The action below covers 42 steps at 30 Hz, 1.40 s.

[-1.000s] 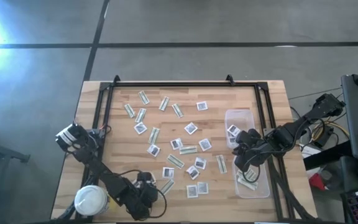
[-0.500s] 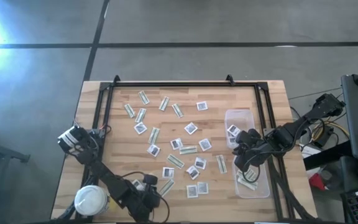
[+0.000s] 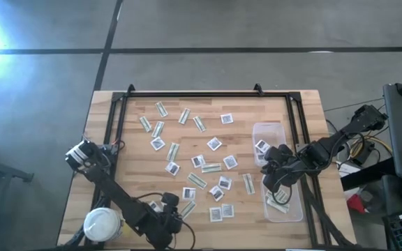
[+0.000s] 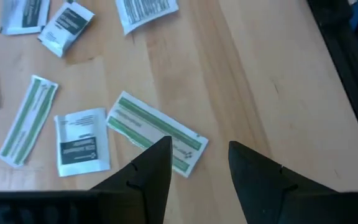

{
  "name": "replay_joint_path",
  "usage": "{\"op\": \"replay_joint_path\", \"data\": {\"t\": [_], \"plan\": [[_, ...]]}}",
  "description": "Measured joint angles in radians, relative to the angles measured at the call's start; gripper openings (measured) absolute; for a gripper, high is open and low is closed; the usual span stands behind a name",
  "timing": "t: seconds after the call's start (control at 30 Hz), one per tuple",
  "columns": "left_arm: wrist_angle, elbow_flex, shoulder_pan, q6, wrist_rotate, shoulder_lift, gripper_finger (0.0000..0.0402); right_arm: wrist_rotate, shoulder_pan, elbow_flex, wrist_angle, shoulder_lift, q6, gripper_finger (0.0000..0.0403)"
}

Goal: Pick & Place First Aid Supplies
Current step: Put the bandage pack into the bottom bin

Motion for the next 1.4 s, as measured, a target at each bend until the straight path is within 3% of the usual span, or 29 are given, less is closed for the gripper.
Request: {"op": "replay_joint_path", "data": {"t": [0.2, 0.5, 1.0, 1.4], "plan": [[0.080, -0.036, 0.000, 0.036, 0.002, 0.035, 0.0170, 0.000, 0.000, 0.000, 0.001, 0.000, -0.002, 0.0066], [0.069, -0.043, 0.012, 0.122, 0.010, 0.071, 0.0170, 0.000, 0.000, -0.002, 0.005, 0.000, -0.001, 0.0070], [-0.003, -0.044, 0.056, 0.126, 0.022, 0.092, 0.0170, 0.002, 0.000, -0.017, 0.014, 0.000, -0.003, 0.0070], [0.037, -0.091, 0.098, 0.122, 0.123, 0.091, 0.0170, 0.005, 0.000, -0.045, 0.024, 0.000, -0.002, 0.0071]]}}
